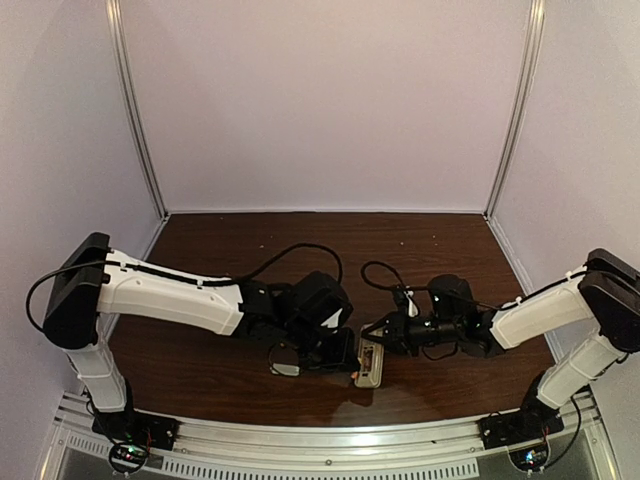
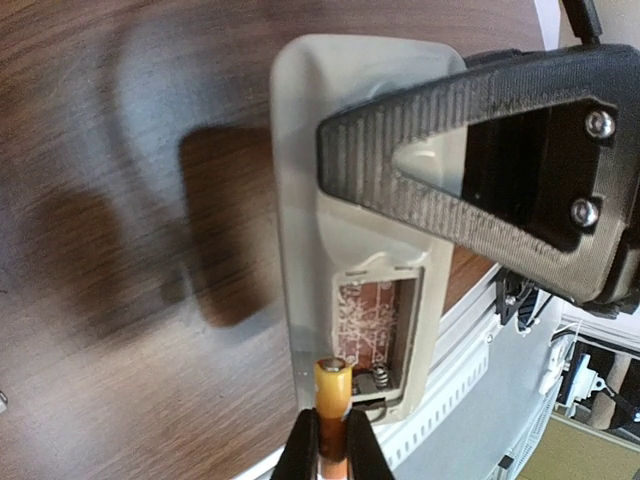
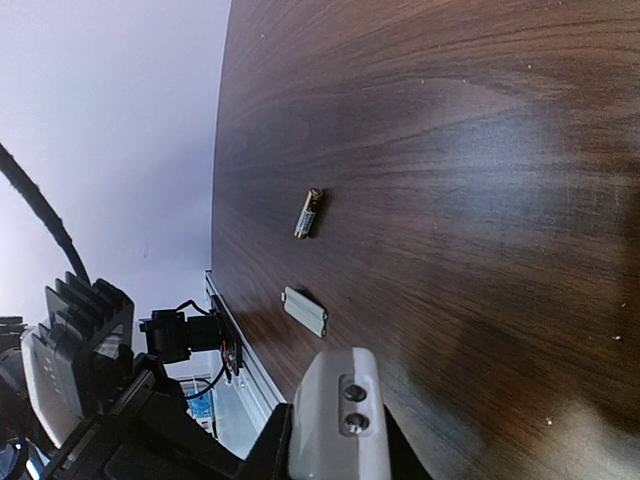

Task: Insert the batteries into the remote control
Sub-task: Place the battery in the battery compartment.

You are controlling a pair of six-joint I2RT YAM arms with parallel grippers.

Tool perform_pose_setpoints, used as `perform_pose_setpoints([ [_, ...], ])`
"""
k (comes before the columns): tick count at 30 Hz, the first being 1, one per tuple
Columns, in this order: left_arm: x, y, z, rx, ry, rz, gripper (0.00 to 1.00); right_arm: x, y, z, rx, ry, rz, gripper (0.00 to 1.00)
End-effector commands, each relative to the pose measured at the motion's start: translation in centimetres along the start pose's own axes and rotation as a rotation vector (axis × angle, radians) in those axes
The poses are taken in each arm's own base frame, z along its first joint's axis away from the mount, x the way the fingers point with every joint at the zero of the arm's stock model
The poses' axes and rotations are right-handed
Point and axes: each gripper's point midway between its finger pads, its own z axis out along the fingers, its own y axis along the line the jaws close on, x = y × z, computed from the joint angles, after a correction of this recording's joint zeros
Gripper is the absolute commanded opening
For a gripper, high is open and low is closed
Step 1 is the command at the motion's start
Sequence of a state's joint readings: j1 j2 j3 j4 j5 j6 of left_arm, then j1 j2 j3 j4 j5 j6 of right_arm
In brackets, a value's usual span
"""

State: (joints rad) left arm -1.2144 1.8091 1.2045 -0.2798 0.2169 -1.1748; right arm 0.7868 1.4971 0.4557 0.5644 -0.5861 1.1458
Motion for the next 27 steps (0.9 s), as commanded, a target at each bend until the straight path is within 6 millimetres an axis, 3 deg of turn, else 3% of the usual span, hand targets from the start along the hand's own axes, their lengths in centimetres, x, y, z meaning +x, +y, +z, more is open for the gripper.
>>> perform_pose_setpoints([
  [1, 0.3, 0.5, 0.8, 0.004, 0.031, -0.029, 0.0, -0.2, 0.4, 0.7, 0.007, -0.013, -0.003, 0.0],
  [12, 0.9, 1.0, 1.6, -0.005, 0.071, -0.051, 0.0, -0.3, 0.4, 2.1, -0.009, -0.011, 0.007, 0.0],
  [19, 0.7, 2.3, 1.8, -0.048, 0.074, -0.09, 0.06, 0.2, 0.5, 2.3, -0.022, 0.003, 0.025, 0.0],
  [27, 0.7, 3.3, 2.2, -0.072, 0.091, -0.125, 0.07, 0.9, 0.6, 2.6, -0.039, 0.019, 0.042, 0.0],
])
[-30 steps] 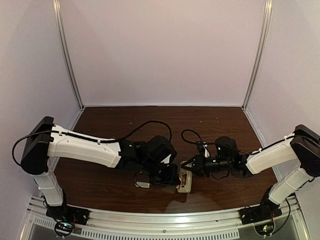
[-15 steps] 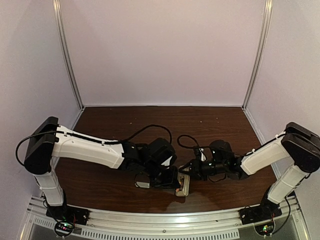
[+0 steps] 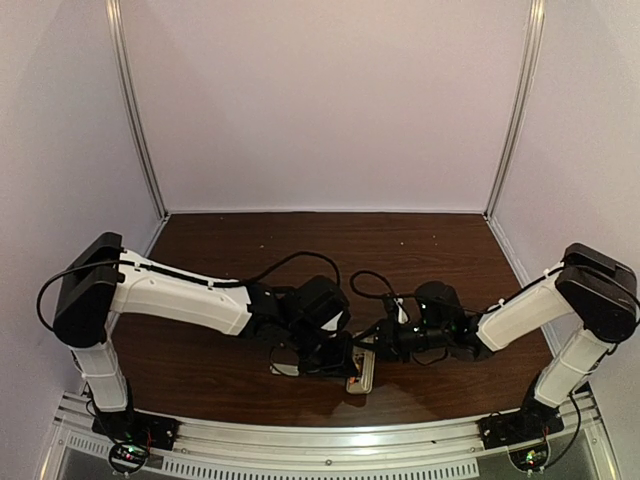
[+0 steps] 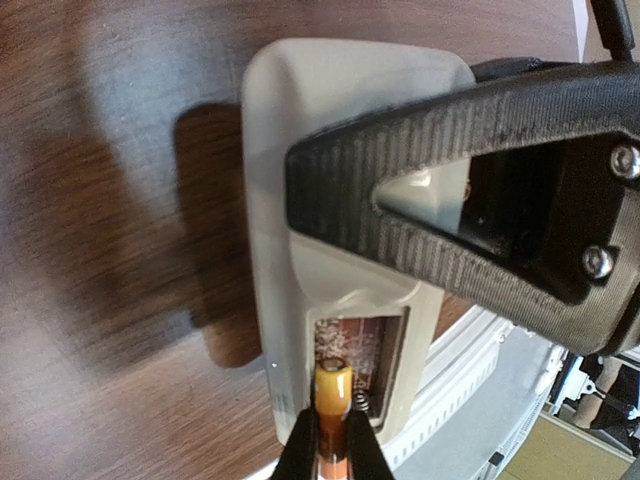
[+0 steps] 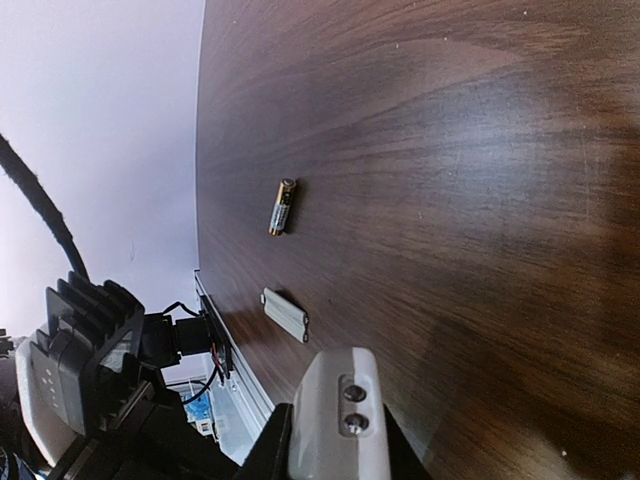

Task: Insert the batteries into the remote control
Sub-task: Place the battery in the battery compartment.

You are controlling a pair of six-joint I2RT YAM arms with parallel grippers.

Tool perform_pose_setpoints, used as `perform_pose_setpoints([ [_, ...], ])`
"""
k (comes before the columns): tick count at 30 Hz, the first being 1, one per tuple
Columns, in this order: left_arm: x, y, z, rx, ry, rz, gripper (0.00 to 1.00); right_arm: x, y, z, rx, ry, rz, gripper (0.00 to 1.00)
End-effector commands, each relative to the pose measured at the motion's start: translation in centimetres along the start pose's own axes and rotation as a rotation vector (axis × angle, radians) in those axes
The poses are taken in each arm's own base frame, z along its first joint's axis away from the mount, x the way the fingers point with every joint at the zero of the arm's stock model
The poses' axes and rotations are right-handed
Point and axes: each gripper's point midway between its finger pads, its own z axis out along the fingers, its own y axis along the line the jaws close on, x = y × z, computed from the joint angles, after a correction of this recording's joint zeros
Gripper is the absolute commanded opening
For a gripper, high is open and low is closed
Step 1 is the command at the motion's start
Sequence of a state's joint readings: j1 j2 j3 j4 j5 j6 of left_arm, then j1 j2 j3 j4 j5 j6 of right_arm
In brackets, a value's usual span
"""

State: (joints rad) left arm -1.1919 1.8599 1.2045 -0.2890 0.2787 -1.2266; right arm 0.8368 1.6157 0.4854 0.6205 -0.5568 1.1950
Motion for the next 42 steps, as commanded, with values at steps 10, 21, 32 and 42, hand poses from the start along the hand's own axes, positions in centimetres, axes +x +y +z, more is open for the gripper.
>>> perform_pose_setpoints([
  [10, -0.2, 2.6, 1.3, -0.078, 0.024, -0.074, 0.16, 0.2, 1.8, 0.7, -0.087, 0.007, 0.029, 0.0],
  [21, -0.8, 2.8, 1.3, -0.078, 0.012, -0.085, 0.15, 0.5, 1.4, 1.0, -0.104, 0.021, 0.06, 0.0],
  [32, -1.7, 2.6, 1.3, -0.076, -0.016, -0.102, 0.12, 0.3, 1.6, 1.1, -0.112, 0.013, 0.063, 0.0],
  [42, -2.0, 2.9, 1.4, -0.095, -0.034, -0.113, 0.15, 0.0, 2.6, 1.1, -0.165, 0.01, 0.101, 0.0],
])
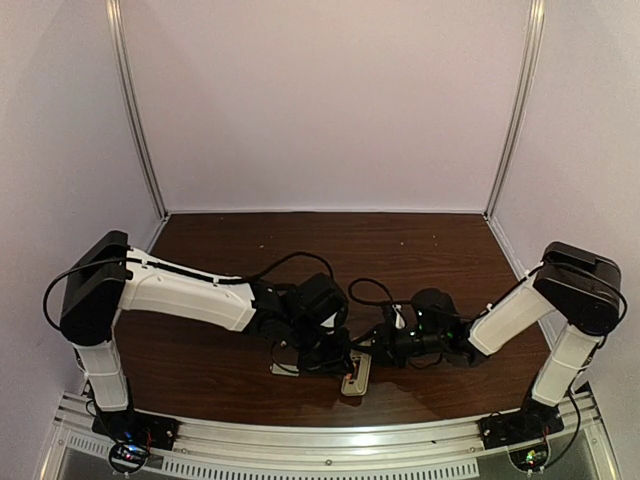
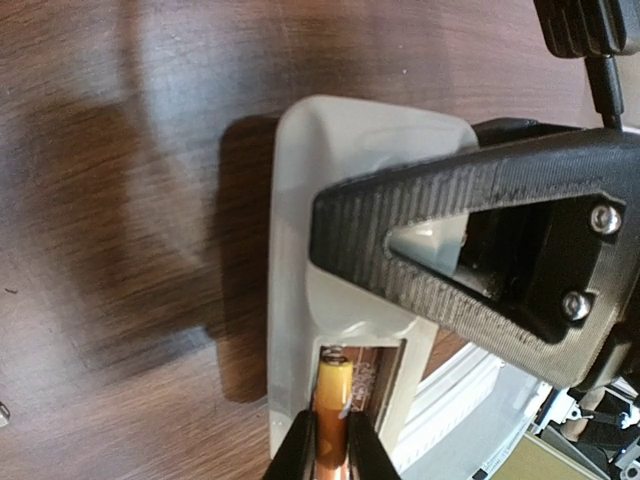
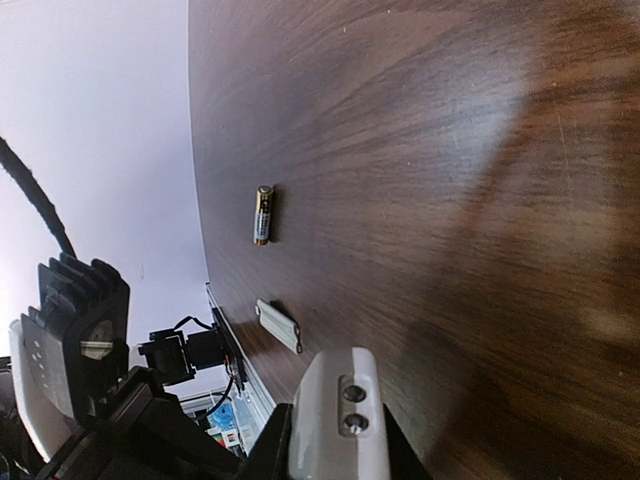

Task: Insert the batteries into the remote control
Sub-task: Place the battery in the battery compartment.

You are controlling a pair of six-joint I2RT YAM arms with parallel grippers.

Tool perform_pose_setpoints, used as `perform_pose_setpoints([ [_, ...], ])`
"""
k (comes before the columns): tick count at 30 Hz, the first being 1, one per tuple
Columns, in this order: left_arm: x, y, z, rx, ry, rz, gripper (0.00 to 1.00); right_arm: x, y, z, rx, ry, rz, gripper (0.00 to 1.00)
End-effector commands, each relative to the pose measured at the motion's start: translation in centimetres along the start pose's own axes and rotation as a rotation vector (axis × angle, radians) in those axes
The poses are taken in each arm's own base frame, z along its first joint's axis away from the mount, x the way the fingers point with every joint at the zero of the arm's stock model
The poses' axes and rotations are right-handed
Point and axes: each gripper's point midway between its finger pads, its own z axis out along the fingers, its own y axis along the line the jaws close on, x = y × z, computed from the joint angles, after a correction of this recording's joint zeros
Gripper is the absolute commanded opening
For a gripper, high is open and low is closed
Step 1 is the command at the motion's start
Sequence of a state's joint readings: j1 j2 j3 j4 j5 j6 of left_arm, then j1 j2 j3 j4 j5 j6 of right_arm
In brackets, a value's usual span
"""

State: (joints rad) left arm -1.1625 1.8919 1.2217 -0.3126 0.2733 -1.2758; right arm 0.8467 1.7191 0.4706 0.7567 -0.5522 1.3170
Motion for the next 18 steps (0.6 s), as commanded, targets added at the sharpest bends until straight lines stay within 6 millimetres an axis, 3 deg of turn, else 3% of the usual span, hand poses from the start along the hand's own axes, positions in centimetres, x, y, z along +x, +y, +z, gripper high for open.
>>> perform_pose_setpoints([
  [1, -0.9, 1.5, 1.0, -0.056, -0.029, -0.029, 0.16, 0.2, 3.9, 0.0, -0.158, 0.022, -0.003, 0.0],
  [11, -0.7, 1.9, 0.6, -0.082, -0.03, -0.026, 0.19, 0.6, 4.2, -0.2, -0.237, 0.04, 0.045, 0.0],
  [18, -1.0, 0.7, -0.4, -0.063, -0.064, 0.022, 0.27, 0.8, 4.1, -0.4, -0.251, 0.04, 0.047, 0.0],
])
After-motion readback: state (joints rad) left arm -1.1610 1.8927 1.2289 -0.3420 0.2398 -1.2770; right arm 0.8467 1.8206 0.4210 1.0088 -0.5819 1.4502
